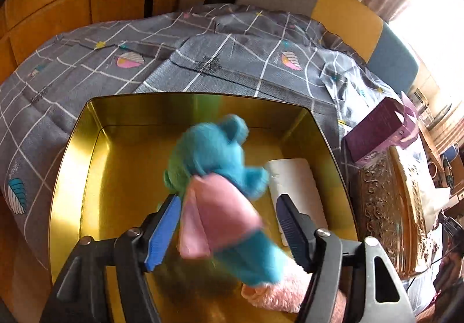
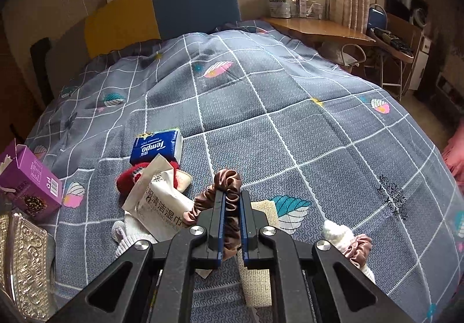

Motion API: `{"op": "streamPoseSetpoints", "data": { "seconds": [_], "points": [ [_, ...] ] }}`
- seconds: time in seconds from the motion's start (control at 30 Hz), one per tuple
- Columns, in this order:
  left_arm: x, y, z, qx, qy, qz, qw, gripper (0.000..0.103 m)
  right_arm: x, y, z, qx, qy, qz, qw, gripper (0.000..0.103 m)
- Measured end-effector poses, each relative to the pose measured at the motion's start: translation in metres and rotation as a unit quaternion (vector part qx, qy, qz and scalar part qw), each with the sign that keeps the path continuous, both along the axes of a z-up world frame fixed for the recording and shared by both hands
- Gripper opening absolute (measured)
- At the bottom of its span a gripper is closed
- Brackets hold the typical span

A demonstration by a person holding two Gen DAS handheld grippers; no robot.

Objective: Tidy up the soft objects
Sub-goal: 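Carry the teddy bear to the tray with the left gripper while the right grasps a scrunchie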

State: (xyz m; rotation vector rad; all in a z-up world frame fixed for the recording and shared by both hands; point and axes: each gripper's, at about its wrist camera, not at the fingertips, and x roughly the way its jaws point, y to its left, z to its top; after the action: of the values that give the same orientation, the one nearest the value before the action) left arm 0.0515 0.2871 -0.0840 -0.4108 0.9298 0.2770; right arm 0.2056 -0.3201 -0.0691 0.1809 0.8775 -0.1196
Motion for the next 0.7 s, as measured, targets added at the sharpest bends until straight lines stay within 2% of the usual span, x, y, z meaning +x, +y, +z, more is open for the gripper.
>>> {"op": "streamPoseSetpoints", "data": {
  "seconds": [0.3,0.5,0.7],
  "points": [
    [-0.022,-0.029,0.024,0.051,-0.014,-0.018,0.9984,0.071,0.01,0.003,0.003,-0.016,0.016,-0.009,1.0,0.009],
    [-0.033,-0.052,0.029,0.075,-0.019,-0.047,0.9959,0.071,0.024,0.029,0.028,-0.021,0.003,0.019,1.0,0.009],
    [-0.042,-0.063,0.033,0.08,-0.028,-0.062,0.9945,0.071,0.041,0.083,0.068,-0.006,-0.025,0.076,0.997,0.009]
  ]
}}
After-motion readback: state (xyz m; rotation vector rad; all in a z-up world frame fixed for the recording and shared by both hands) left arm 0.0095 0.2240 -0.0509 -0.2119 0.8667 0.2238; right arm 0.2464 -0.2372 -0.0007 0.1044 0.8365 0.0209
